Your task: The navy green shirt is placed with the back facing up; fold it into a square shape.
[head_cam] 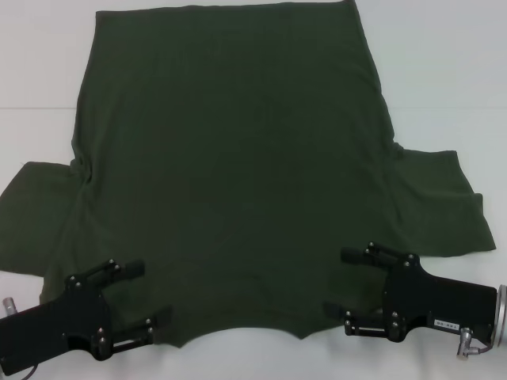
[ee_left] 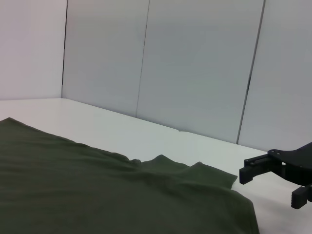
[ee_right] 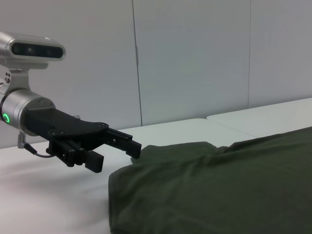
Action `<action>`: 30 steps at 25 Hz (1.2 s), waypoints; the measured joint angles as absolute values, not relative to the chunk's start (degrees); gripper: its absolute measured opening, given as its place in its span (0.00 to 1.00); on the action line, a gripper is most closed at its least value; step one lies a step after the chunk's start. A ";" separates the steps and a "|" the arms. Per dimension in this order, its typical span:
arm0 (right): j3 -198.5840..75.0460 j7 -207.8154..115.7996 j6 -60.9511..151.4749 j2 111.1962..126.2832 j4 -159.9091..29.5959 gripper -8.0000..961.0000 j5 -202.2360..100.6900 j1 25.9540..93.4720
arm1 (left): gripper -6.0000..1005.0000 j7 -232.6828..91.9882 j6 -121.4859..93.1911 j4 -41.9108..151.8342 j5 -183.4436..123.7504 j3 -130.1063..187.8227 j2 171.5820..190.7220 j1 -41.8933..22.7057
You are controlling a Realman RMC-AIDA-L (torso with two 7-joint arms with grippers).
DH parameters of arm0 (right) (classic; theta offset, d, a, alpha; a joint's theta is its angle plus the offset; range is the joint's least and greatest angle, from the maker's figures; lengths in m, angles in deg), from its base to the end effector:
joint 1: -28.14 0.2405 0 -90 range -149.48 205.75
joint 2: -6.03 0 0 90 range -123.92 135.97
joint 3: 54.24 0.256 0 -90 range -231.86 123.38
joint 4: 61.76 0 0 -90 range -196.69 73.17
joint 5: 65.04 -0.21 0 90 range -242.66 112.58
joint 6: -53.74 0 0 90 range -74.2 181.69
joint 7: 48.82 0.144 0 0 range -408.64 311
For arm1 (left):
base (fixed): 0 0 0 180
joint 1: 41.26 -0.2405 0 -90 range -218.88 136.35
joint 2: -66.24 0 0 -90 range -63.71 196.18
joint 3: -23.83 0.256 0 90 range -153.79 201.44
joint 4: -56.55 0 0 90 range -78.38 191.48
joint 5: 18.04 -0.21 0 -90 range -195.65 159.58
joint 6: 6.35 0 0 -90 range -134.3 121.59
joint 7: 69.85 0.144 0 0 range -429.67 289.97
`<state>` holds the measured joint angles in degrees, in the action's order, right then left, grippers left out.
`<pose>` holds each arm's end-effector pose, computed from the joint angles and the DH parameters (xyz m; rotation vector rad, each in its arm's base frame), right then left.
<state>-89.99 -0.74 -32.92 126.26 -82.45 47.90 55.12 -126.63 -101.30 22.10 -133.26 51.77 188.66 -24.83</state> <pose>0.2887 0.2837 -0.0507 -2.6822 0.3324 0.7625 -0.3232 0.2448 -0.0082 -2.5307 -0.5273 -0.7828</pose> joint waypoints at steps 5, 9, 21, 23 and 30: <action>-90.33 -0.74 -32.92 126.26 -82.48 0.95 47.90 55.16 | 0.86 -126.63 -101.41 22.03 -133.26 51.77 188.67 -24.83; -90.37 -0.74 -32.92 126.26 -82.50 0.95 47.90 55.20 | 0.86 -126.86 -101.47 22.01 -133.26 51.58 188.67 -24.83; -90.38 -0.66 -32.89 126.26 -82.38 0.95 47.89 55.21 | 0.86 -151.10 -102.13 20.38 -133.18 48.95 187.13 -22.44; -90.42 -0.65 -32.87 126.26 -82.24 0.95 47.89 55.20 | 0.86 -160.23 -101.24 19.02 -133.74 49.05 186.21 -21.44; -90.45 -0.65 -32.88 126.24 -81.74 0.95 47.90 55.27 | 0.86 -181.84 -101.32 13.72 -136.19 49.27 182.57 -18.57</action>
